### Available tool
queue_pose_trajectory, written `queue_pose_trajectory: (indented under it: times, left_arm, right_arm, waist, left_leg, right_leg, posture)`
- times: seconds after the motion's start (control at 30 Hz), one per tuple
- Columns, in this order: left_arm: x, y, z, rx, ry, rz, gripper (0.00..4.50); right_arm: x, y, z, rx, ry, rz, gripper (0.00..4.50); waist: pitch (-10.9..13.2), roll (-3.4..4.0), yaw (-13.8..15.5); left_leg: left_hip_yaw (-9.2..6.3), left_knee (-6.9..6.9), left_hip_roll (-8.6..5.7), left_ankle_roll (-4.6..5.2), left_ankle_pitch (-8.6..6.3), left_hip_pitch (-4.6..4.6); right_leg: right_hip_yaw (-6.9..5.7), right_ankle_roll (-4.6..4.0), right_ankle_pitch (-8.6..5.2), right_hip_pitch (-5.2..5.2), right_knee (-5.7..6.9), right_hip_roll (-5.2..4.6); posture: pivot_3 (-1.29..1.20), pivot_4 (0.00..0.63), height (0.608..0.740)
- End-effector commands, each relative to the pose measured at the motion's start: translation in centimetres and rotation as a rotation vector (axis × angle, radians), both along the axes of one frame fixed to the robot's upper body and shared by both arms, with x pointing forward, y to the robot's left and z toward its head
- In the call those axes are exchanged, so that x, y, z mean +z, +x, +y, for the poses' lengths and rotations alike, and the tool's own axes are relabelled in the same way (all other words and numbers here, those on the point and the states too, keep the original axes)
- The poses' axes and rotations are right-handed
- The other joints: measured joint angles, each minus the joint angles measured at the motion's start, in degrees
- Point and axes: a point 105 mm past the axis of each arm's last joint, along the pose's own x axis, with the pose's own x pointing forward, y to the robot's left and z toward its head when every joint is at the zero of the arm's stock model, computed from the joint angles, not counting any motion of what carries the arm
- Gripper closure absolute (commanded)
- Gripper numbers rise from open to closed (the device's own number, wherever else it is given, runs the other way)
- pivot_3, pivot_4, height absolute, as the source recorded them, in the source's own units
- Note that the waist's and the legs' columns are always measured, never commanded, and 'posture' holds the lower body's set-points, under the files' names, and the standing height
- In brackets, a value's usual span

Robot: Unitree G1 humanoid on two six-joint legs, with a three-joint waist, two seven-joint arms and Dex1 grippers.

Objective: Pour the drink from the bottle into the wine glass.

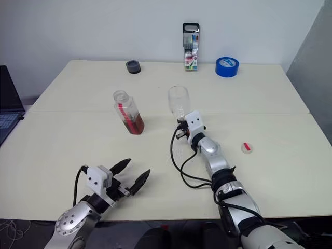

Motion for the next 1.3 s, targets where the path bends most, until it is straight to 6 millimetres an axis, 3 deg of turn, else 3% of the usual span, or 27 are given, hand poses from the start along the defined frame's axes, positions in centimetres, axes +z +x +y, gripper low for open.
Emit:
queue_pose_trajectory:
  times: [0.03, 0.37, 0.5, 0.57, 0.67, 0.77, 0.83, 1.03, 1.3]
  left_arm:
    - [0.5, 0.2, 0.2, -0.013, -0.001, -0.038, 0.00]
    - [-1.2, 1.3, 2.5, 0.021, -0.004, -0.032, 0.00]
    - [-2.2, 2.4, 3.5, 0.056, 0.014, -0.037, 0.00]
    - [-2.2, 3.4, 4.5, 0.101, 0.022, -0.055, 0.00]
    - [-0.3, 5.1, 5.0, 0.189, -0.002, -0.104, 0.00]
    - [2.4, 6.3, 4.1, 0.248, -0.019, -0.153, 0.00]
    - [3.2, 6.7, 3.5, 0.263, -0.017, -0.164, 0.00]
    - [7.2, 8.3, 0.8, 0.278, -0.035, -0.214, 0.00]
    - [10.7, 9.5, 0.0, 0.315, -0.043, -0.250, 0.00]
  right_arm:
    - [0.3, -0.2, 0.3, 0.000, -0.011, -0.041, 3.57]
    - [0.3, -0.1, -1.3, -0.031, -0.019, -0.061, 0.09]
    - [0.3, -1.2, -3.3, -0.024, -0.073, -0.090, 0.01]
    - [1.0, -2.1, -5.2, -0.028, -0.101, -0.109, 0.01]
    - [2.9, -4.2, -8.1, -0.035, -0.127, -0.128, 0.01]
    - [4.6, -7.2, -9.6, 0.027, -0.158, -0.114, 0.01]
    - [5.3, -8.6, -9.7, 0.071, -0.163, -0.093, 0.01]
    - [9.0, -15.2, -8.5, 0.419, -0.136, 0.005, 0.01]
    - [12.0, -17.1, -7.8, 0.509, -0.122, 0.025, 0.01]
  waist:
    - [0.0, 0.00, 0.0]
    - [0.0, 0.00, 0.1]
    - [0.0, 0.03, 0.3]
    - [-0.1, 0.12, 0.5]
    - [-0.1, 0.14, 0.5]
    - [-0.1, 0.13, 0.5]
    - [-0.1, 0.11, 0.3]
    - [-0.1, 0.09, 0.3]
    - [-0.1, -0.02, 0.4]
  left_leg:
    - [0.00, 0.00, 0.00, 0.00, 0.00, 0.00]
    - [-0.01, 0.00, 0.00, 0.00, 0.00, 0.00]
    - [-0.03, 0.00, -0.01, 0.00, 0.00, -0.03]
    - [-0.03, 0.01, -0.02, 0.01, -0.01, -0.02]
    - [-0.17, 0.03, -0.01, 0.03, -0.02, -0.05]
    - [-0.25, 0.03, -0.01, 0.04, -0.02, -0.13]
    - [-0.30, 0.03, -0.01, 0.04, -0.02, -0.16]
    - [-0.35, 0.06, -0.02, 0.04, -0.02, -0.15]
    - [-0.40, 0.07, -0.05, 0.04, -0.02, -0.18]
  right_leg:
    - [0.00, 0.00, 0.00, 0.00, 0.00, 0.00]
    - [-0.02, 0.00, 0.00, 0.01, -0.01, 0.00]
    - [-0.04, 0.00, 0.00, 0.02, -0.04, -0.02]
    - [-0.04, 0.01, 0.00, 0.05, -0.03, -0.04]
    - [-0.15, 0.00, 0.00, 0.05, 0.00, -0.03]
    - [-0.20, 0.01, 0.00, 0.04, -0.03, -0.02]
    - [-0.25, 0.01, 0.00, 0.04, -0.06, -0.01]
    - [-0.27, 0.01, 0.00, 0.09, -0.05, 0.03]
    - [-0.31, 0.02, -0.01, 0.11, -0.08, 0.03]
  posture:
    - [0.00, 0.150, 0.740]
    - [0.00, 0.150, 0.740]
    - [0.00, 0.150, 0.740]
    - [0.00, 0.150, 0.740]
    - [0.00, 0.150, 0.740]
    - [0.00, 0.150, 0.740]
    - [0.00, 0.150, 0.740]
    - [0.00, 0.150, 0.740]
    - [0.00, 0.150, 0.740]
